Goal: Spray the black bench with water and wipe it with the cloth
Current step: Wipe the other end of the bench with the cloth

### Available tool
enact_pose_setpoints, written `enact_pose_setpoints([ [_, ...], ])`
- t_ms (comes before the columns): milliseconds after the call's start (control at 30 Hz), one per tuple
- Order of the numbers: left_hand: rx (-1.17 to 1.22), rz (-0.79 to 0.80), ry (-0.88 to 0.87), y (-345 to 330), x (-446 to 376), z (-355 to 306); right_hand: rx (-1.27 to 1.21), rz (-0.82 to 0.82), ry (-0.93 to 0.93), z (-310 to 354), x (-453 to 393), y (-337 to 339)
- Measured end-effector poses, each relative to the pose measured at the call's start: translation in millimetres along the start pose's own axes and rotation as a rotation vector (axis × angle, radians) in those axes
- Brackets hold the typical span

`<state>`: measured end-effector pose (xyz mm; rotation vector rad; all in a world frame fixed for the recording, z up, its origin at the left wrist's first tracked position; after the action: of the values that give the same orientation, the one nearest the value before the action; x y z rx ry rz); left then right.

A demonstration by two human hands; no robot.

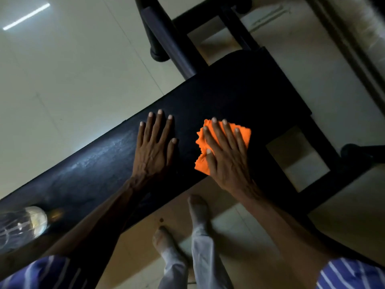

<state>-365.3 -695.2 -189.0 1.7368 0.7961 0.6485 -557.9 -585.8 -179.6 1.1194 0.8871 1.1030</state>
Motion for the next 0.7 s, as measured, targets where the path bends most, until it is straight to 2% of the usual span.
enact_pose_setpoints([
  [133, 0.027, -0.028, -0.01, -3, 0, 4, 0.031, -0.104, -0.119, 4, -36, -4],
  [200, 0.07, -0.02, -0.024, 1, 2, 7, 0.015, -0.113, -0.155, 23, -23, -10],
  [333, 0.097, 0.018, 0.01, 18, 21, 17, -0.044, 0.025, 0.026, 49, 30, -15],
  [433, 0.095, 0.029, 0.091, 26, 47, 32, -0.019, 0.051, 0.165, 34, 15, -8],
  [500, 0.094, 0.027, 0.111, 26, 64, 44, -0.001, 0.011, 0.108, 30, -6, -7],
  [600, 0.099, 0.001, 0.128, 24, 87, 60, 0.001, -0.078, -0.097, 61, -4, -14],
  [700, 0.097, 0.014, 0.157, 26, 105, 65, -0.031, -0.029, -0.015, 89, 29, -24],
])
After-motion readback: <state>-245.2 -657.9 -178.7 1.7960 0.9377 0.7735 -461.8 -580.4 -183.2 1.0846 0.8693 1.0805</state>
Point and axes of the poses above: each hand's wrist, its own x-axis away from the middle knuckle, its own y-axis out of the back of the hand, z = x × y, the point moved 3 cm from there along -x, towards the middle knuckle, and after that the axes turned 7 degrees about -y, right-handed, at the moved point
